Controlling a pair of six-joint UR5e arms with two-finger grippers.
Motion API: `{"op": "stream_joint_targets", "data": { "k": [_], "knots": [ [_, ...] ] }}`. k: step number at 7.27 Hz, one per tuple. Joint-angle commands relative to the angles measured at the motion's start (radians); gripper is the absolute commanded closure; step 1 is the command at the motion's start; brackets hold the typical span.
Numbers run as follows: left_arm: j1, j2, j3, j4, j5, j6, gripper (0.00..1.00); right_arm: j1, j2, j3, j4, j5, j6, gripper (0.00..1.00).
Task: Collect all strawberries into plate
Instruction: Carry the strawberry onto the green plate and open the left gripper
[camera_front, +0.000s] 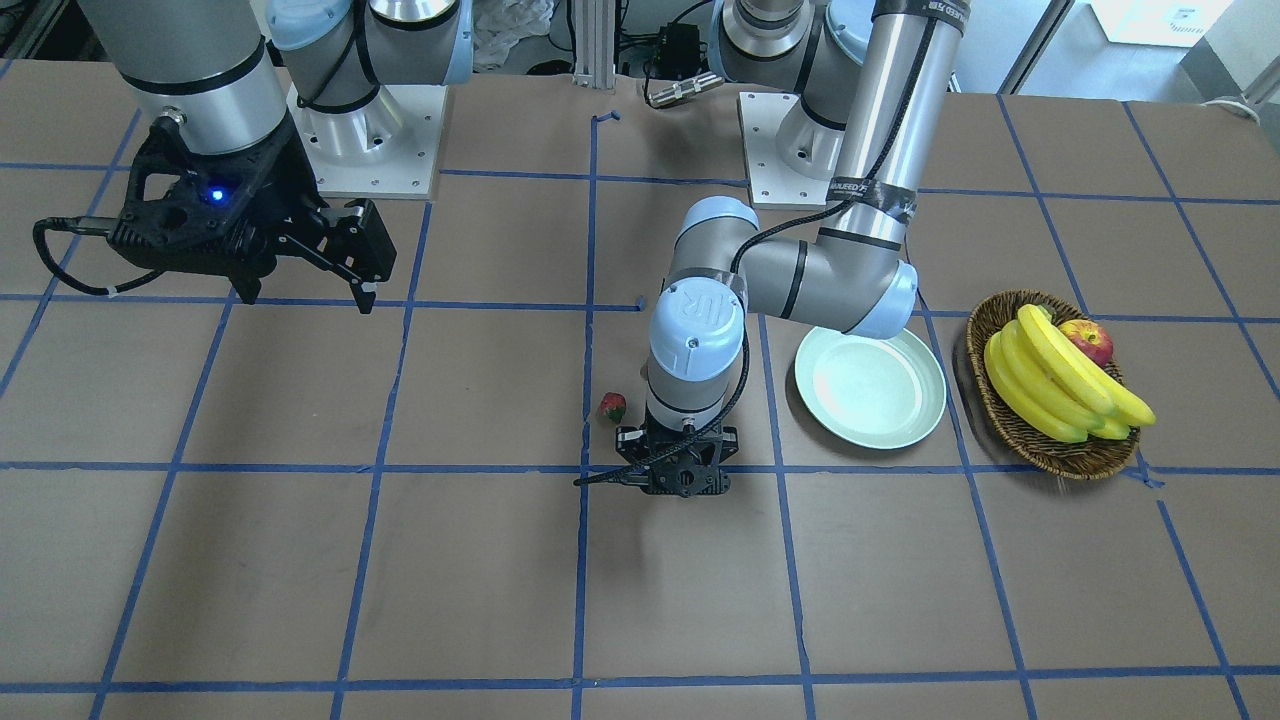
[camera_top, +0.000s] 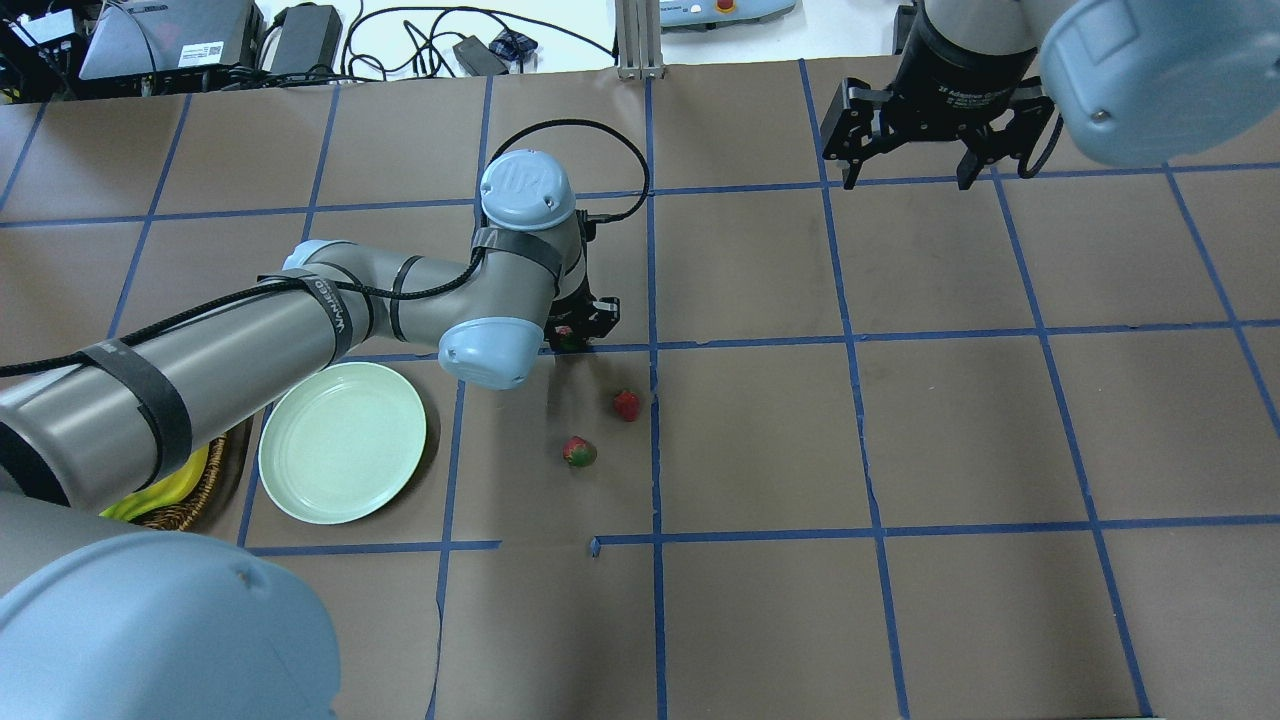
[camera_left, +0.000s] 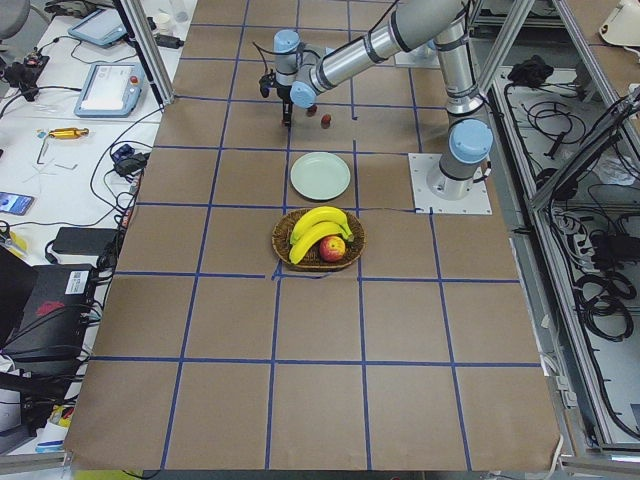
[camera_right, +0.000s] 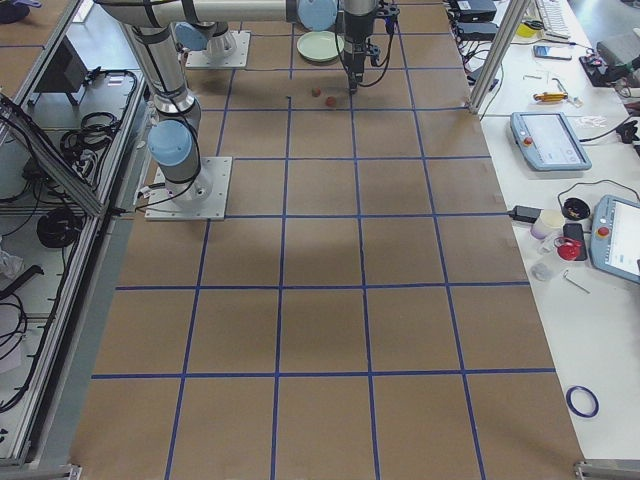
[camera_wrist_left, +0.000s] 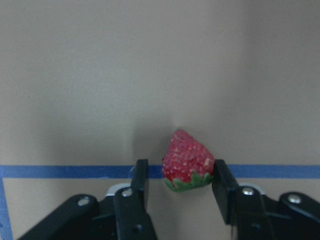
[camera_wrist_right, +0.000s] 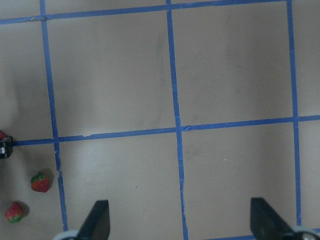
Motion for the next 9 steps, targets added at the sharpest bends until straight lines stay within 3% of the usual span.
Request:
{"op": "stream_joint_targets", "data": {
  "k": [1,2,5,9],
  "knots": [
    [-0.001,0.018,0.002,-0.004,-0.001,0.033,1.0,0.0,0.0,0.0,0.0,-0.001,0.001,0.0],
    [0.004,0.056,0.005,-0.022,0.014,0.057,1.0,0.0,0.0,0.0,0.0,0.001,0.001,0.0],
    [0.1,0.217,-0.031,-0.258,0.062,0.174,1.0,0.001,0.0,0.0,0.0,0.001,0.001,0.0],
    [0.404,0.372,-0.298,-0.233,0.069,0.59,1.0,0.001,0.0,0.0,-0.001,0.001,-0.001,0.0]
  ]
}}
